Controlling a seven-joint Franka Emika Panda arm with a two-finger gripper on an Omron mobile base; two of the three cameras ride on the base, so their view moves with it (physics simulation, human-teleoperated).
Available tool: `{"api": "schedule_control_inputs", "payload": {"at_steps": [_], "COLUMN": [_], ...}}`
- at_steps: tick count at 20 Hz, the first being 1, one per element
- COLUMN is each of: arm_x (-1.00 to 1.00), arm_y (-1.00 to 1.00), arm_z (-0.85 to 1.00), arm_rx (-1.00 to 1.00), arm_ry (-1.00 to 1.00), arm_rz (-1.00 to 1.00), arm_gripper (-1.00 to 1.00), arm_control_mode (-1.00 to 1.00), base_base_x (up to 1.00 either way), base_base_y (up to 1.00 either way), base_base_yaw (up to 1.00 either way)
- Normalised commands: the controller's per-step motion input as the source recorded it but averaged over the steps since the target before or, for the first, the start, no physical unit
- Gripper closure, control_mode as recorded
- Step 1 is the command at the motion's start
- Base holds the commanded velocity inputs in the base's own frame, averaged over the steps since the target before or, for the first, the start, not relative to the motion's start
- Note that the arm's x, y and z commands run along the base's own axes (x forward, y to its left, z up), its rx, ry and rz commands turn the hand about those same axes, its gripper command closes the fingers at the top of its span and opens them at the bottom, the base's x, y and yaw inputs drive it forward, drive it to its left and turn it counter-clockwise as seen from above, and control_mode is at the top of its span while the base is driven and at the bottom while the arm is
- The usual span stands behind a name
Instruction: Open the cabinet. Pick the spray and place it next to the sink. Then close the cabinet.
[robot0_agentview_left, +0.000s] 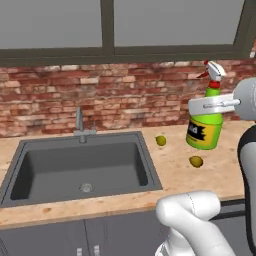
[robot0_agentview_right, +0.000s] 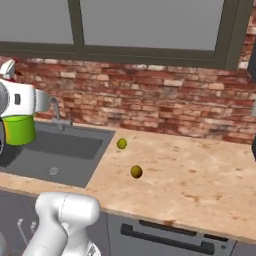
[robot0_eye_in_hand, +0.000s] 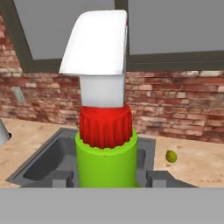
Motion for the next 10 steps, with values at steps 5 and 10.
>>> {"api": "schedule_control_inputs", "payload": {"at_steps": [5, 10], "arm_x": [0.00, 0.00], "arm_y": [0.00, 0.00], "arm_z": [0.00, 0.00], "arm_rx": [0.00, 0.00], "arm_ry": [0.00, 0.00], "arm_rz": [0.00, 0.00], "arm_gripper": [1.00, 1.00], "arm_control_mode": [1.00, 1.00], "base_base_x": [0.65, 0.11], "base_base_y": [0.03, 0.00], "base_base_yaw": [-0.69, -0.33]}}
